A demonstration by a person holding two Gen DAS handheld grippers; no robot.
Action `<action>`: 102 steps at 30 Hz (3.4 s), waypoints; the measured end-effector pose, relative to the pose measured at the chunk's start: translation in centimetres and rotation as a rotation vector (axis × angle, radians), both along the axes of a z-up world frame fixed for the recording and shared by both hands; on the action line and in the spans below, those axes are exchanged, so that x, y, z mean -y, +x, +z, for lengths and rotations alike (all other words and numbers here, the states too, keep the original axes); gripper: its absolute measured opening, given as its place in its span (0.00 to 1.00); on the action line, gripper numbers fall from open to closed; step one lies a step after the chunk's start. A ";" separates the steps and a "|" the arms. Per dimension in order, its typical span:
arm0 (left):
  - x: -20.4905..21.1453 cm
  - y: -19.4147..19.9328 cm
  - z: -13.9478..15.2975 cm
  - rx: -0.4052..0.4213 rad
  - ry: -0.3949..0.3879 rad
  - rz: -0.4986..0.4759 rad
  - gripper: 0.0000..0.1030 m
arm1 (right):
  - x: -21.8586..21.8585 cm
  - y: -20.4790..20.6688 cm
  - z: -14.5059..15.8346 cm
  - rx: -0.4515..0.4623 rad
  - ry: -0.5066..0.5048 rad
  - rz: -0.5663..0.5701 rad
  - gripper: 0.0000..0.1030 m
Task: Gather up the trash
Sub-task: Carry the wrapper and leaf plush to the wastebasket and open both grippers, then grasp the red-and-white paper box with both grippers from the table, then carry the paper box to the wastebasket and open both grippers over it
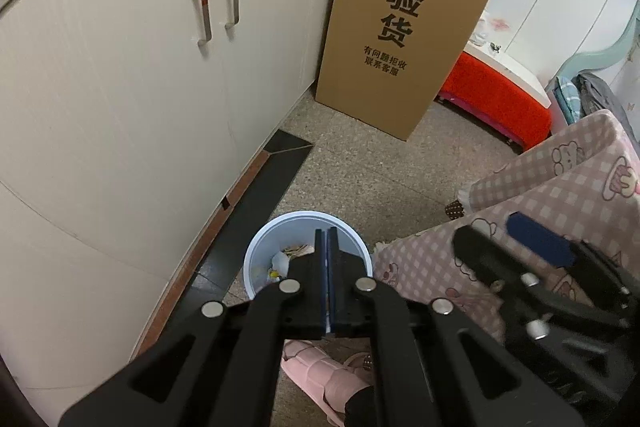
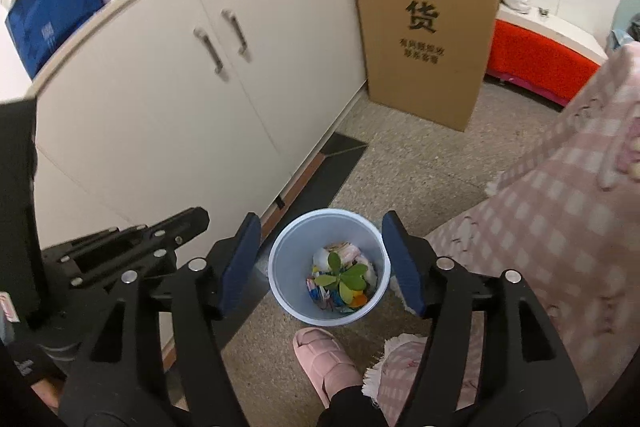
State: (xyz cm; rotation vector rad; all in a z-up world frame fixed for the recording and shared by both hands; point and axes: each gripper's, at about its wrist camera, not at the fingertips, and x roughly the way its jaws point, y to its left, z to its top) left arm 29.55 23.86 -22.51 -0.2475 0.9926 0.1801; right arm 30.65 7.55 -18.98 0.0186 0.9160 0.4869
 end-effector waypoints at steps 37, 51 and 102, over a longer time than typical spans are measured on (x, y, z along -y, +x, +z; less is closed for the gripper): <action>33.8 -2.3 14.5 0.267 0.098 -0.530 0.80 | 39.9 -9.3 9.8 0.163 0.142 -0.664 0.64; 40.2 5.9 10.9 0.119 -0.072 -0.587 0.80 | 41.2 -4.3 7.0 0.075 0.036 -0.647 0.53; 11.7 -1.5 14.5 0.306 -0.227 -0.231 0.22 | 7.3 -3.2 10.8 0.160 -0.002 -0.091 0.37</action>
